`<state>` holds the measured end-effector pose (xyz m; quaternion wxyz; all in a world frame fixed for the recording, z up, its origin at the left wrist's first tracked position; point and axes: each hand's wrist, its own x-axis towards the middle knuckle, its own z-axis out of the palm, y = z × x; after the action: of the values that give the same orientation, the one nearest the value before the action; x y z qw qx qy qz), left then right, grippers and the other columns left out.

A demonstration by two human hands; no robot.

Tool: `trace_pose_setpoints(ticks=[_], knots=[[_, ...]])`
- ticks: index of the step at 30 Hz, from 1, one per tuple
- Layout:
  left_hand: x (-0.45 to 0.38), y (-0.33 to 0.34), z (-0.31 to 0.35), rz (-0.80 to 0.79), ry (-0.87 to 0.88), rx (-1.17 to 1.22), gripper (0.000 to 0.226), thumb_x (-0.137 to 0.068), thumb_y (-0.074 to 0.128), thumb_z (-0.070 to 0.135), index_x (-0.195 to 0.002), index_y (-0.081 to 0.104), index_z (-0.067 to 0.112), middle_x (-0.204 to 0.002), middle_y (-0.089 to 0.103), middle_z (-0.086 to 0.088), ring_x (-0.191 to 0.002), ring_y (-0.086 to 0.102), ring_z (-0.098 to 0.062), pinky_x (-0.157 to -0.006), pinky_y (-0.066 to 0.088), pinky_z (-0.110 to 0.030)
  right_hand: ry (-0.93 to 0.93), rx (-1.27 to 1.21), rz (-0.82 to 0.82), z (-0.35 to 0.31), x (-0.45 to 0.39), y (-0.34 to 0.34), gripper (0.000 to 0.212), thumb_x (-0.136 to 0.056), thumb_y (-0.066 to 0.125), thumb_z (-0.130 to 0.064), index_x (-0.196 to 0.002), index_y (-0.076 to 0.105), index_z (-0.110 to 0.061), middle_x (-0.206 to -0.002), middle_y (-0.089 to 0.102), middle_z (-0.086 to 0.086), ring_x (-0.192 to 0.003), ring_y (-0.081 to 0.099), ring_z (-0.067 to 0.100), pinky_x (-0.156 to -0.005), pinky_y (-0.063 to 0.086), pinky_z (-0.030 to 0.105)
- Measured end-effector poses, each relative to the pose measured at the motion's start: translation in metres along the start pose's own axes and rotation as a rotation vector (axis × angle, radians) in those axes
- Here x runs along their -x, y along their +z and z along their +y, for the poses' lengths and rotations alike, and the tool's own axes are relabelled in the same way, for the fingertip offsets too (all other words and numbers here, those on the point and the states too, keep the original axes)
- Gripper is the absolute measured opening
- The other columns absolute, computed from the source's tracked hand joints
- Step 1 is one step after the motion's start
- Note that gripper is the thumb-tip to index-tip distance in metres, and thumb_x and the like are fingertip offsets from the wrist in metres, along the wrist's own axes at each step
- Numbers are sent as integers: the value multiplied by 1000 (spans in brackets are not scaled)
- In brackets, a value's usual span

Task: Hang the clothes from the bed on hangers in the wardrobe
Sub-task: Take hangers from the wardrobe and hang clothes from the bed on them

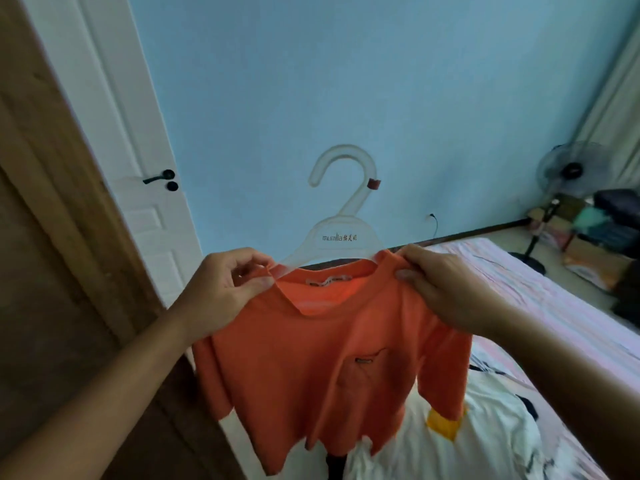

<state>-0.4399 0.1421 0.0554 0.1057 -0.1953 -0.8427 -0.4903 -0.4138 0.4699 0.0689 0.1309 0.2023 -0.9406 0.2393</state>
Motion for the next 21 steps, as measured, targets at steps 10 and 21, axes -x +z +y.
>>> trace_pose_setpoints(ticks=[10,21], knots=[[5,36,31,-210,98,156,13,-84,74,11,-88,74,23,-80,73,-1,-72,65,-9,-72,49,-22,268,72,105,-27,96,-25,18,-96,61,-17,-110,63,-27,-95,69,-6,-90,62,16,-82,46,35],[2,92,48,-397,135,233,11,-84,73,5,-91,74,14,-79,73,-3,-67,63,-7,-66,49,-16,481,93,99,-28,162,-39,17,-98,59,-20,-106,61,-35,-95,65,-16,-87,59,2,-75,41,16]])
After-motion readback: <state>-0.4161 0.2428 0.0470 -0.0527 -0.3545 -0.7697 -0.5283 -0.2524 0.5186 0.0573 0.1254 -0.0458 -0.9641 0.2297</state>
